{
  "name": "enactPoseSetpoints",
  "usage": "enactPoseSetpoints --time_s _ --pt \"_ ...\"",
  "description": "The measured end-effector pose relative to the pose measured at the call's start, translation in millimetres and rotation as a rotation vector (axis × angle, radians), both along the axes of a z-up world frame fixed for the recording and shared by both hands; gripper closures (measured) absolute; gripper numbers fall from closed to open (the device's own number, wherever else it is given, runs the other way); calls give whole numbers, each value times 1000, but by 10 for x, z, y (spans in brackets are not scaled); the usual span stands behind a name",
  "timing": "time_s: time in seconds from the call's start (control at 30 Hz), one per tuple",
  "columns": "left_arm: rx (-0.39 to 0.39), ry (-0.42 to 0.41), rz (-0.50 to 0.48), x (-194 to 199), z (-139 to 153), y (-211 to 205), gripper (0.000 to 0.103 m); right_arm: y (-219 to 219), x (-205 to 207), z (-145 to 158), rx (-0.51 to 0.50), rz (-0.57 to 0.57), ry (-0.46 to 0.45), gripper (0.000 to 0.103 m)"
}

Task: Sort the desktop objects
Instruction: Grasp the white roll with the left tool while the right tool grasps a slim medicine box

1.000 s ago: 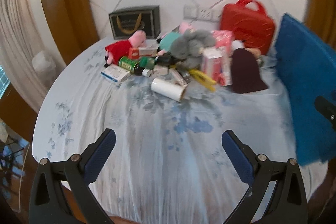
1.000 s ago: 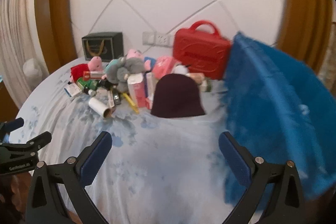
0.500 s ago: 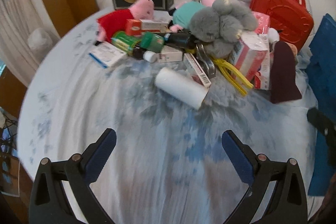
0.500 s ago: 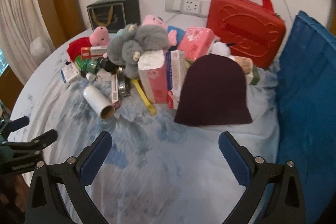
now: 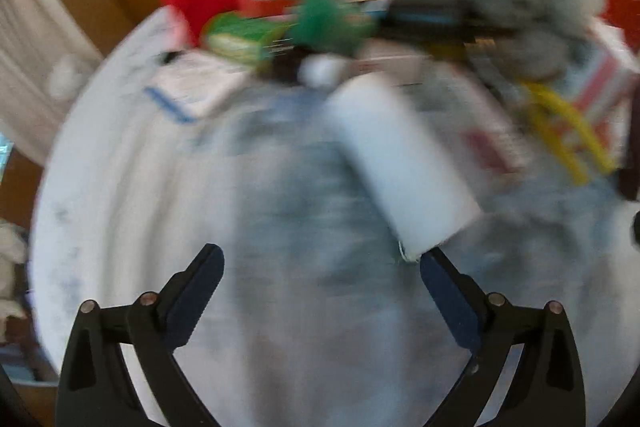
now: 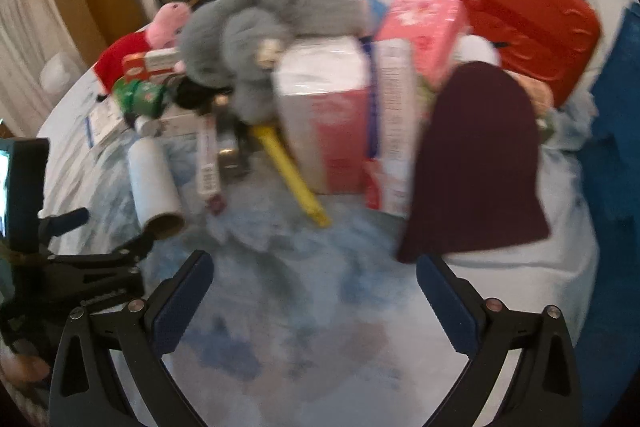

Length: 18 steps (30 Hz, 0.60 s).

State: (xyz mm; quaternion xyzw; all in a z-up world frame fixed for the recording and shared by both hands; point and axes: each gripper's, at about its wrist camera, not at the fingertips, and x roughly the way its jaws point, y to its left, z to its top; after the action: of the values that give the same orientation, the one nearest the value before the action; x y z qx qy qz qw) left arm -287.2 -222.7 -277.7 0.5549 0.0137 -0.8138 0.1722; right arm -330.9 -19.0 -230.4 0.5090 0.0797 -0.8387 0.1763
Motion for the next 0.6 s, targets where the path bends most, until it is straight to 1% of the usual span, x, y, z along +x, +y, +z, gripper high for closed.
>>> enactPoseSetpoints --time_s 0.03,0.1,0.2,0.23,0.27,0.3,0.33,0.37,0.4,0.43,0.47,0.53,0.6 --pt "3 -10 11 23 4 -81 2 -63 -30 -16 -9 8 -7 0" --pt "40 -13 23 80 59 -204 2 -209 -93 -51 -36 23 -27 0" --pt "115 34 3 188 276 -210 2 -408 -149 -116 -62 53 -55 0" --pt "129 62 -12 203 366 -167 2 -469 -160 -138 -62 61 -62 4" --pt "130 77 -23 186 421 -138 2 -520 -173 -152 -67 69 -68 13" --pt "128 82 -34 144 457 -84 2 -545 -187 -160 -73 69 -72 18" --pt "130 82 -48 59 460 -25 2 -563 -212 -170 -79 67 -77 25" --pt "134 75 -65 -35 421 31 4 -585 -239 -180 -85 67 -83 27" --pt "136 67 -75 -115 362 64 7 -608 -264 -194 -82 66 -84 27" --pt "148 62 -85 -223 307 15 8 -639 -289 -216 -69 62 -82 40" --pt "163 56 -91 -274 259 27 10 -652 -326 -251 -61 58 -89 50" --pt "234 76 -99 -365 198 16 10 -631 -414 -324 -63 48 -116 55" --pt "279 87 -115 -453 164 25 10 -597 -505 -395 -75 38 -145 55"
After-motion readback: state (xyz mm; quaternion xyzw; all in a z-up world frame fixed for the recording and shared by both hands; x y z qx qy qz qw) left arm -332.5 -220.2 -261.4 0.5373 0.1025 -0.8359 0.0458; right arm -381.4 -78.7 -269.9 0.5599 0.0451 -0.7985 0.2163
